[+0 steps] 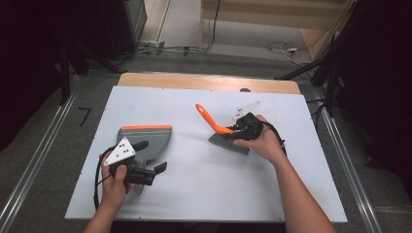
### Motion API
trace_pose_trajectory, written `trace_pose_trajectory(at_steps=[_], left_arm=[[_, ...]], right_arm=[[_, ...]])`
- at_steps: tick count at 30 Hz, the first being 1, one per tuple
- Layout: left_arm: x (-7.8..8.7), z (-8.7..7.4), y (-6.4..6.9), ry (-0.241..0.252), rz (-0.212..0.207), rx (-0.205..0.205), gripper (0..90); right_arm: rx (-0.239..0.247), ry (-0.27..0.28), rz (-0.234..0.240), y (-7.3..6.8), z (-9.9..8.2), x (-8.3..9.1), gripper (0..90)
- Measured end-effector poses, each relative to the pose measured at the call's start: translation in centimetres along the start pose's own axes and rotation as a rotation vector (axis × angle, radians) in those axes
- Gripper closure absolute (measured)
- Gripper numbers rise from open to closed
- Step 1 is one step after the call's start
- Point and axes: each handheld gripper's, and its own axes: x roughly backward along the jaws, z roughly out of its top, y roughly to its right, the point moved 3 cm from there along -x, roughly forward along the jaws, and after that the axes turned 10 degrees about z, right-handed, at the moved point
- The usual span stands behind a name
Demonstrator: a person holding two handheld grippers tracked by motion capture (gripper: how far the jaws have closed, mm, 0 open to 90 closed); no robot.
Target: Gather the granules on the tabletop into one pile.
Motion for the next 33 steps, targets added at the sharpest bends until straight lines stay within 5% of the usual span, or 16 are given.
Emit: trace_pose_trajectory(at_steps=[14,19,29,33], left_arm=[[0.0,0.0,0.0,0.0,-0.001,-0.001,0.0],[0.0,0.0,0.1,-0.001,-0.002,-0.006,0.0],[-0.1,0.0,0.2,-0.004,-0.001,-0.009,0.0],[0.0,0.0,0.1,-0.002,-0.002,-0.009,0.0]], right_arm=[[0.011,0.094,-0.016,-2.3,0.9,2.9,68.5],[-0.053,0.114,-0.01,-2.9,0.5,3.3,68.5],[-0.16,0.039,0.127,-5.5,0.2,-1.2,68.5],[-0.153,0.017,0.114,-5.3,0.3,-2.2,68.5]])
